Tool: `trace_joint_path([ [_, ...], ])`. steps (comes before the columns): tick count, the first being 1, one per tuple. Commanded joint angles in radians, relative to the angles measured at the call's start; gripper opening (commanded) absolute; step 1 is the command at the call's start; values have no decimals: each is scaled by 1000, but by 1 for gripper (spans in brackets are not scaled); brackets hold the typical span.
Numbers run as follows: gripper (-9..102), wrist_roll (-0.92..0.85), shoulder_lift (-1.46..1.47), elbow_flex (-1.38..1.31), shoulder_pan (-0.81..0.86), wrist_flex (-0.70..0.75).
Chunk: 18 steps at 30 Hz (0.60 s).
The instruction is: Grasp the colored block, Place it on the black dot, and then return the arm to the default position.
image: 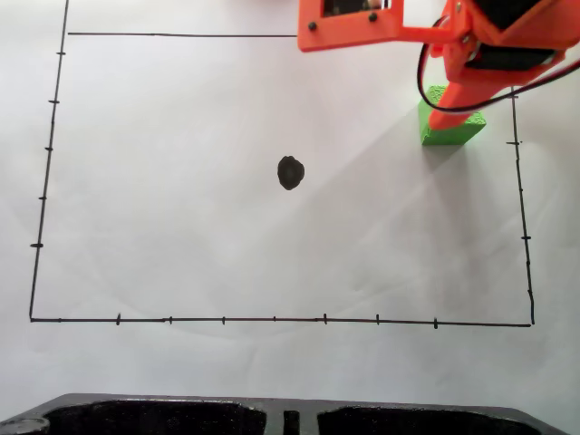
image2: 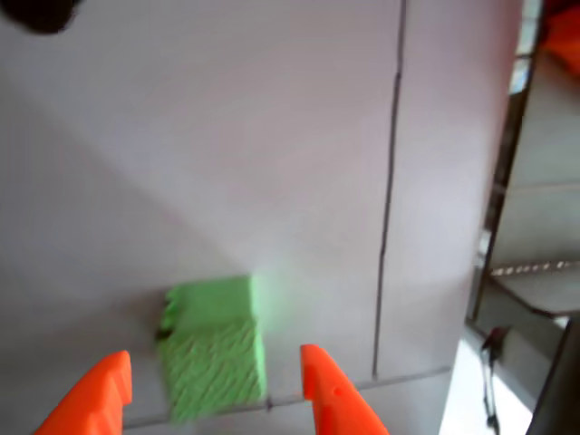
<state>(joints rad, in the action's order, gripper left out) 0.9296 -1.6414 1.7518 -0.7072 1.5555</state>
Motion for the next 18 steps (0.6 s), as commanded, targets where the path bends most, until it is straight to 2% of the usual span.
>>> trace_joint_path([
  [1,24,6,2,-35,-11,-12],
  [7,27,-18,49,-37,-17,-54],
  [12,36,-48,80,-37,-6,-74],
  [18,38,-67,120,-38,-8,-94],
])
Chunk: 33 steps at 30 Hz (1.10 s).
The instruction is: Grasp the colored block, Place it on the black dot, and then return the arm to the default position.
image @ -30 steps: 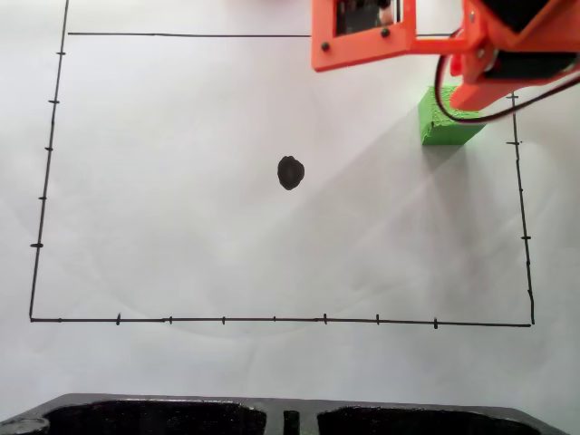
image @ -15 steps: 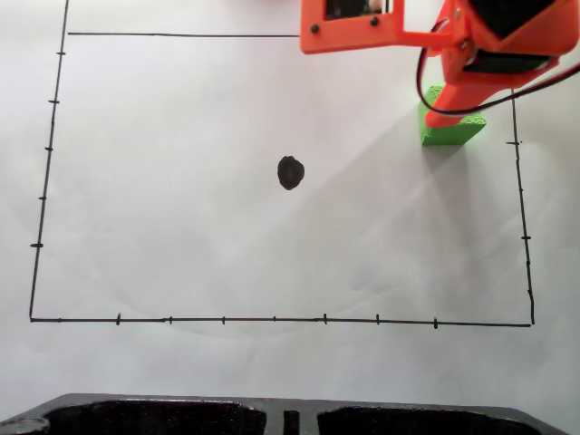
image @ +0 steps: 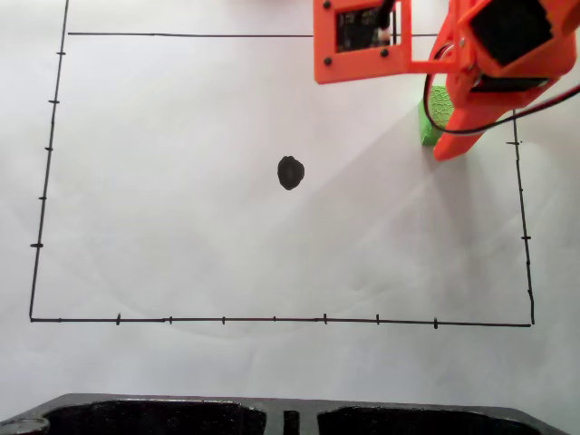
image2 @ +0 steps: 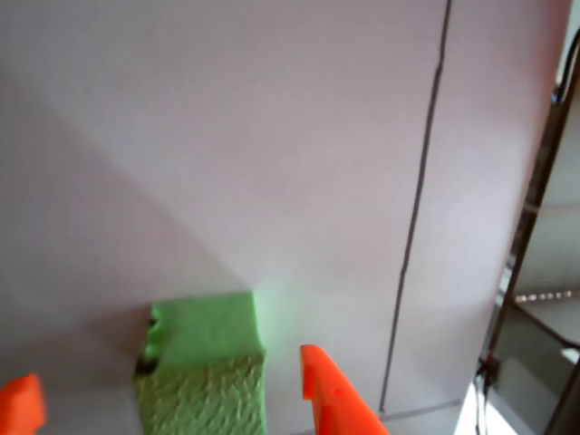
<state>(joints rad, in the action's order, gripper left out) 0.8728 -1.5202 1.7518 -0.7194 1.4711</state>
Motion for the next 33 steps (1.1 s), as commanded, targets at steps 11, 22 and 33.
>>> trace_joint_path([
  [11,36,-21,67,-58,-15,-52],
  [22,30,-17,89,-64,-58,-66],
  [33,15,-54,86,-66,-40,-87],
])
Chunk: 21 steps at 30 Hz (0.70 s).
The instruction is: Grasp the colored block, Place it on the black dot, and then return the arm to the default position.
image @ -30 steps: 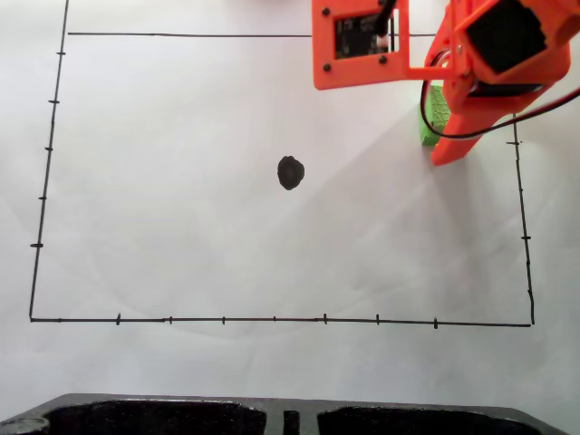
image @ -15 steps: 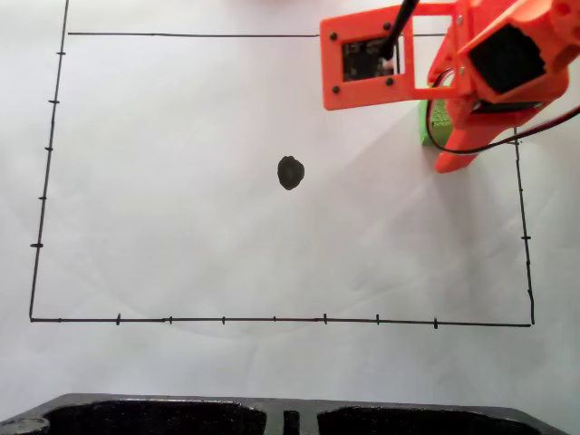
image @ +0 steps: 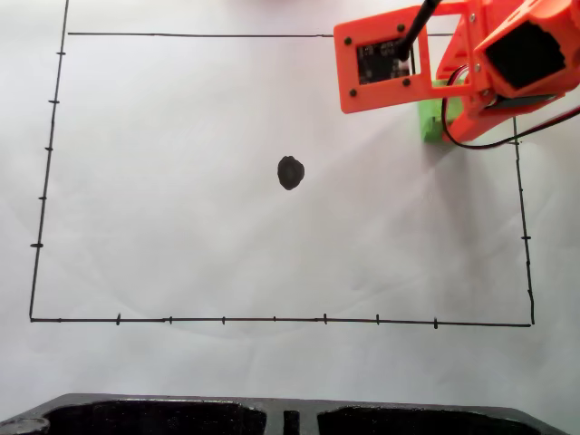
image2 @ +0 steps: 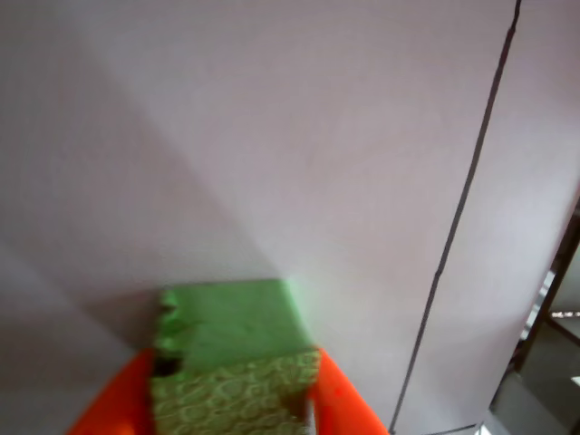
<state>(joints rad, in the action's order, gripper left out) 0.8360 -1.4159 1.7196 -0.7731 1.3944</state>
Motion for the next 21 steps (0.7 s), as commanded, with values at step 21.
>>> trace_joint_path([
  [21,13,-419,-249,-29,313,81],
])
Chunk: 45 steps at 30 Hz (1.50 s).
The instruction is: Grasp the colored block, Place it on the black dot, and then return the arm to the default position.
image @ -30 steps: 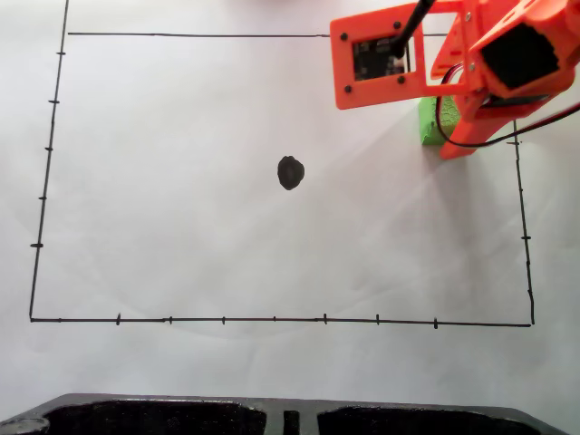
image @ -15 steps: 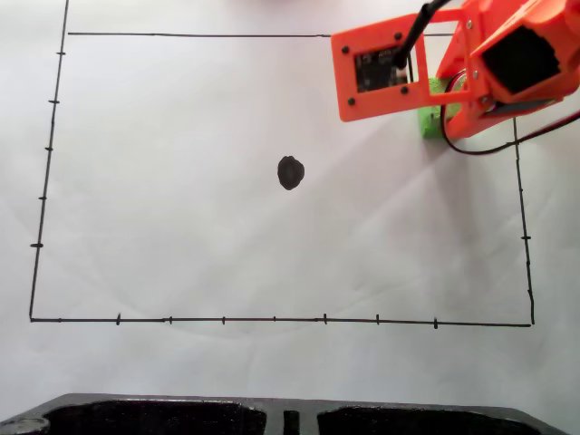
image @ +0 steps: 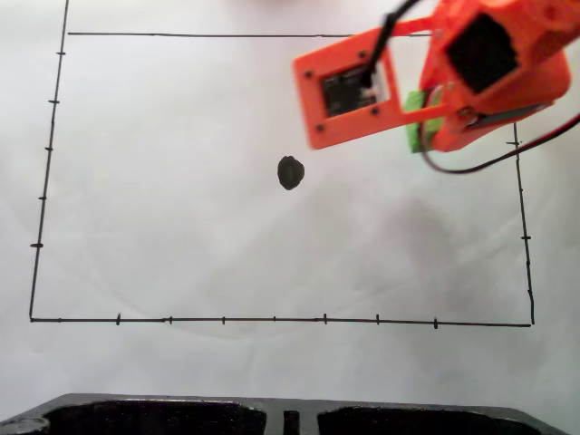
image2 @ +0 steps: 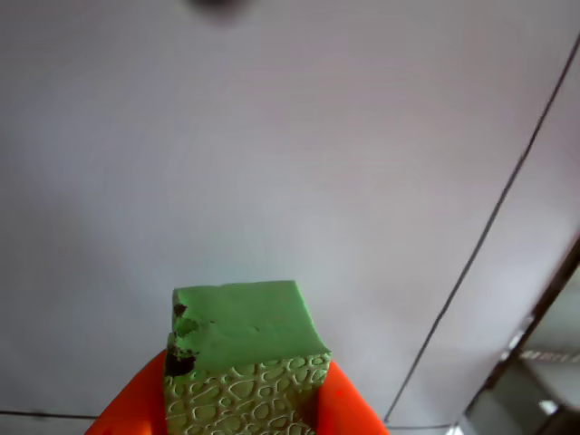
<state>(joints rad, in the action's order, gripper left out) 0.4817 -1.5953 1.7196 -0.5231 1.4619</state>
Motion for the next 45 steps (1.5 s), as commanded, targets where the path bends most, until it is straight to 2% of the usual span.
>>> trace_joint_path([
  [1,13,-98,-74,-29,92,17],
  [8,13,-331,-54,-23,247,15],
  [18,13,-502,28,-20,400,-9],
  [26,13,-578,95,-20,462,-46],
  [37,13,-592,156,-21,465,-77],
  [40,17,-597,158,-21,463,-80],
  [45,34,-606,123,-21,457,-51],
])
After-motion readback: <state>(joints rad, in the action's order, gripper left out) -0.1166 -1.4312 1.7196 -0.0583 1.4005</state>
